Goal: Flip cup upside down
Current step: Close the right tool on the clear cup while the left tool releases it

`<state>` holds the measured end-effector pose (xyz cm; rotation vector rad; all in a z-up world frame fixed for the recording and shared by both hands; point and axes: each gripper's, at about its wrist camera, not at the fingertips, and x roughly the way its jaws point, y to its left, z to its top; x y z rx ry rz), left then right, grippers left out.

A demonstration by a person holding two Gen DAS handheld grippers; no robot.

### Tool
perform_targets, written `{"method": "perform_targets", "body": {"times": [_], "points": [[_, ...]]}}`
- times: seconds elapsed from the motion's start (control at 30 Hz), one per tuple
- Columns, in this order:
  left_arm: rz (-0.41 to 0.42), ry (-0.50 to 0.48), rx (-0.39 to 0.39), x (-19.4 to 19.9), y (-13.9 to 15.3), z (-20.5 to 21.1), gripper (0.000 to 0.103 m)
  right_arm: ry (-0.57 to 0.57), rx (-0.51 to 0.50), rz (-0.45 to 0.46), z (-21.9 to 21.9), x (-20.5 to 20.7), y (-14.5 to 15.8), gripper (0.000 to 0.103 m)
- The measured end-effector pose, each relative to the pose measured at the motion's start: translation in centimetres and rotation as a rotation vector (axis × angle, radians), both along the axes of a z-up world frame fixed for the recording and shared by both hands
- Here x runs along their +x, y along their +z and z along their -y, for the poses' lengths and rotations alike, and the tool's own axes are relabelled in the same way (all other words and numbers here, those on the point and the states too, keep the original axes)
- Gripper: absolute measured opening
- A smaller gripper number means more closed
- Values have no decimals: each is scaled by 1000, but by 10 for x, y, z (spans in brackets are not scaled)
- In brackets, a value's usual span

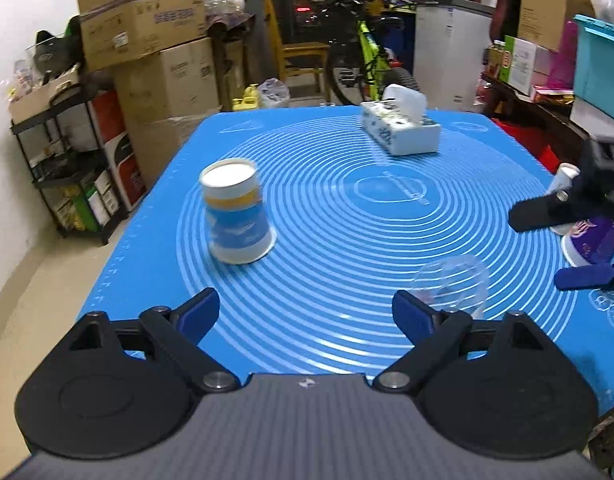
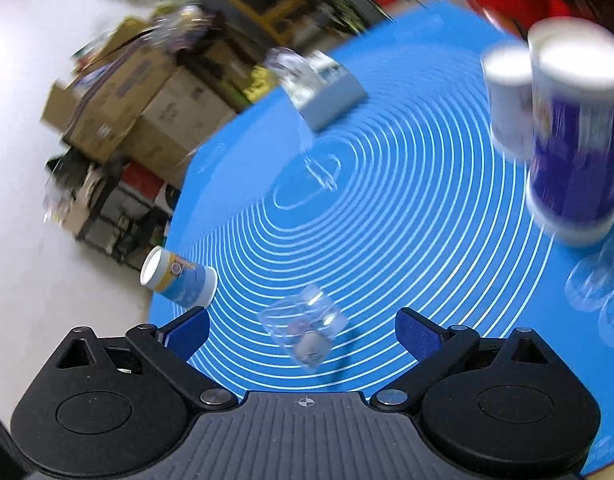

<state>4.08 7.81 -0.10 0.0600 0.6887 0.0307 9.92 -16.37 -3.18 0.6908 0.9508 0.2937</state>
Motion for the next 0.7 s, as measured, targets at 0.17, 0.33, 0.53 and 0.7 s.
{"method": "perform_targets", "body": {"times": [0.17,0.33,0.53,0.7], "points": [[-6,18,-15,-3,-5,-13,93,-61,58,-105,-17,10,-17,96],[-10,35,-55,-2,-7,-21,93,-112,76,-169,-27,21,-24,92],[-16,32,-60,0,-12,-22,93,-152,81,-239,-34,35,-34,80],[-20,33,-59,0,-14,-23,93,-141,112,-294,-39,42,-45,71]]}}
